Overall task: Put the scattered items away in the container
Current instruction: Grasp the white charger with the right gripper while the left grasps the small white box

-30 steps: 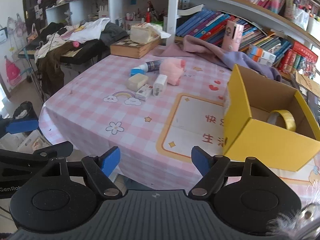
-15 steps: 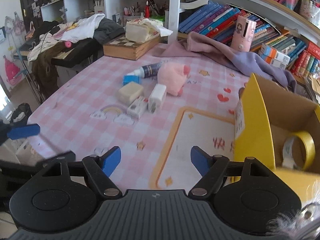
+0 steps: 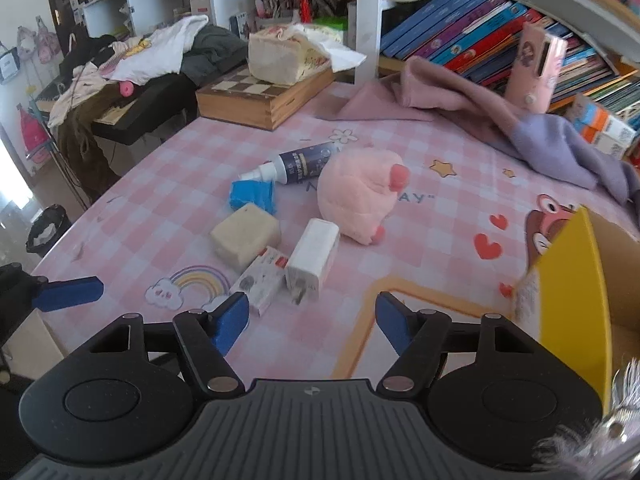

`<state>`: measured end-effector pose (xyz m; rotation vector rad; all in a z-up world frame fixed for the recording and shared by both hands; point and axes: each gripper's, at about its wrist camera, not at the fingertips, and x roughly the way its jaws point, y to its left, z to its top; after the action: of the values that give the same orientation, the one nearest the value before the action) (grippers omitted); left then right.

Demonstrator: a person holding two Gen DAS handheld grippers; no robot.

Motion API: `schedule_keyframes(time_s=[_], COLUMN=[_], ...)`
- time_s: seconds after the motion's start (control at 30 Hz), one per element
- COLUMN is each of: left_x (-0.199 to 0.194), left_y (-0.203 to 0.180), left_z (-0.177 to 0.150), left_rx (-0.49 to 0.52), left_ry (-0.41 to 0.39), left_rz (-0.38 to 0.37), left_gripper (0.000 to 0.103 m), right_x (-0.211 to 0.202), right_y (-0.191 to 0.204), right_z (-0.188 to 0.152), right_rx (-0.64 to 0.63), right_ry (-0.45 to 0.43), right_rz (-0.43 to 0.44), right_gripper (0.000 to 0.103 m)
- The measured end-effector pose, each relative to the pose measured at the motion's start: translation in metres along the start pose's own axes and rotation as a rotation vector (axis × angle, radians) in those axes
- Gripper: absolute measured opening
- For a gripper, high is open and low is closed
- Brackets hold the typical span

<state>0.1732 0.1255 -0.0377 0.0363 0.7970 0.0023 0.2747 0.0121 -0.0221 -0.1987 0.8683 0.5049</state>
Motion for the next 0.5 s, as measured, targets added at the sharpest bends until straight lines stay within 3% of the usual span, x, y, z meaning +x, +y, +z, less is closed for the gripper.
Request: schedule_keyframes(time_s=[0.17, 0.27, 0.43, 0.5], left_x=[0.018, 0.028, 0.041, 0.047], left_y=[0.001, -0.002, -0.009, -0.011], left_z=[0.007, 0.01, 0.015, 0.018], left_rx=[-0.008, 0.003, 0.035, 0.041], left_ry=[0.034, 0.054, 0.075, 0.075], left_rz=[-0.003, -0.017, -0.052, -0.062], left_gripper=[0.083, 0.082, 0.071, 0.065], right_x=[0.029, 0.045, 0.064, 0.068], right_y=[0.0, -0.002, -0.013, -0.019], right_z=[0.014, 0.02, 0.028, 0.03], right_rx=[-0.009, -0.008, 0.036, 0.057], right_ry=[0.025, 0.044, 0.088, 0.103], right_rz=[0.013, 0.014, 0.05, 0.076], right_gripper=[0.067, 0.062, 0.045, 0.029])
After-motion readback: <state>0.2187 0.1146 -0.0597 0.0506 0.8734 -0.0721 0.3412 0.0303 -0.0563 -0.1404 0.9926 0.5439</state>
